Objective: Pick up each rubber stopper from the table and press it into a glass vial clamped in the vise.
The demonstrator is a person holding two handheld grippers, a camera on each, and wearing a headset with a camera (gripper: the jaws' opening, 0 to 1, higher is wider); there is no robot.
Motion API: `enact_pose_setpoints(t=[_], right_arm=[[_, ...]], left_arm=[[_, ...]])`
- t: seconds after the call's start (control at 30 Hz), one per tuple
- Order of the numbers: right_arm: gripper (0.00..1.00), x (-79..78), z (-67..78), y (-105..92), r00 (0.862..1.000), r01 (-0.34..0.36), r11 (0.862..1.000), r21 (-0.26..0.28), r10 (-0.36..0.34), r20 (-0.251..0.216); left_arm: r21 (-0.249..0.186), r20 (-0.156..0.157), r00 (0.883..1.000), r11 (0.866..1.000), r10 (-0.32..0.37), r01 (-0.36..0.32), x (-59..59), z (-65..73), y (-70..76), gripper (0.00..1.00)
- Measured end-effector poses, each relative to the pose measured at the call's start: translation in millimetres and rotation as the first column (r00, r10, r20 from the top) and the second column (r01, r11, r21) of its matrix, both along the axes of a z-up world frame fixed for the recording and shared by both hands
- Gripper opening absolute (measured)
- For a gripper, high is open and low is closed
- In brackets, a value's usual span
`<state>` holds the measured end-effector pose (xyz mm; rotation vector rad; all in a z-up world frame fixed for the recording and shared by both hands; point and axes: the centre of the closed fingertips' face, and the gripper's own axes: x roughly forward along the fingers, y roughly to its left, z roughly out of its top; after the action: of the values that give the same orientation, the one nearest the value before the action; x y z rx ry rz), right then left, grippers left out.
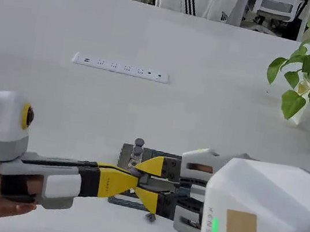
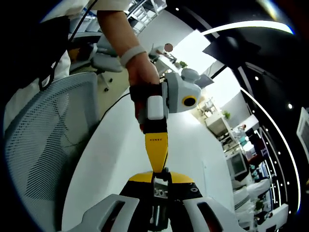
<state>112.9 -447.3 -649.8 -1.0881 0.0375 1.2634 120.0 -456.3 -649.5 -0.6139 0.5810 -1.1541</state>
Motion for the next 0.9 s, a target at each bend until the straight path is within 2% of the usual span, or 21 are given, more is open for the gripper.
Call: enact_pose_setpoints(t=[0.1, 0.3, 0.5, 0.57, 0.63, 0.7, 0.77, 0.83, 0.9], right_arm=[[0.06, -1.2, -0.1, 0.0, 1.0, -0.001, 1.0, 0.004, 0.002, -0.012], [0.06, -0.7, -1.3, 0.9, 1.0, -0.014, 1.0, 0.008, 0.014, -0.002], [0.07, 1.3, -2.8, 1.3, 1.0, -0.017, 1.0, -0.006, 0.017, 0.008], [0.07, 1.8, -2.4, 1.4, 1.0, -0.013, 1.0, -0.001, 0.013, -0.005], [0.09, 1.0, -2.5, 0.9, 0.999, -0.007, 1.0, 0.007, 0.007, -0.039], [0.12, 1.5, -2.6, 0.0, 0.999, -0.002, 1.0, 0.008, 0.002, -0.045], [0.12, 1.7, -2.9, -1.9, 0.997, 0.008, 1.0, 0.011, -0.007, -0.071], [0.13, 2.0, -1.8, -4.3, 0.994, 0.016, 1.0, 0.019, -0.014, -0.109], [0.14, 1.2, 1.1, -6.7, 0.988, 0.012, 1.0, 0.028, -0.008, -0.154]], left_arm=[[0.001, 0.001, 1.0, 1.0, 0.001, -0.001, -1.3, -0.6, 0.1, 0.04], [-0.021, -0.012, 1.0, 1.0, 0.004, -0.004, -2.4, 1.2, 1.5, 0.03], [-0.021, -0.011, 1.0, 1.0, 0.012, -0.012, -0.6, 0.0, 1.5, 0.03], [-0.025, -0.015, 1.0, 1.0, 0.014, -0.015, -0.1, -0.6, 1.7, 0.03], [-0.029, -0.015, 1.0, 0.999, 0.022, -0.022, 1.3, -0.5, 2.5, 0.03], [-0.027, -0.007, 0.999, 0.999, 0.031, -0.032, 3.4, -0.4, 4.2, 0.03], [-0.018, 0.005, 0.999, 0.999, 0.037, -0.037, 4.9, -1.0, 5.5, 0.03], [0.008, 0.042, 0.998, 0.999, 0.038, -0.039, 6.2, -2.3, 7.4, 0.03], [0.057, 0.086, 0.996, 0.998, 0.025, -0.03, 6.4, -5.9, 8.9, 0.03]])
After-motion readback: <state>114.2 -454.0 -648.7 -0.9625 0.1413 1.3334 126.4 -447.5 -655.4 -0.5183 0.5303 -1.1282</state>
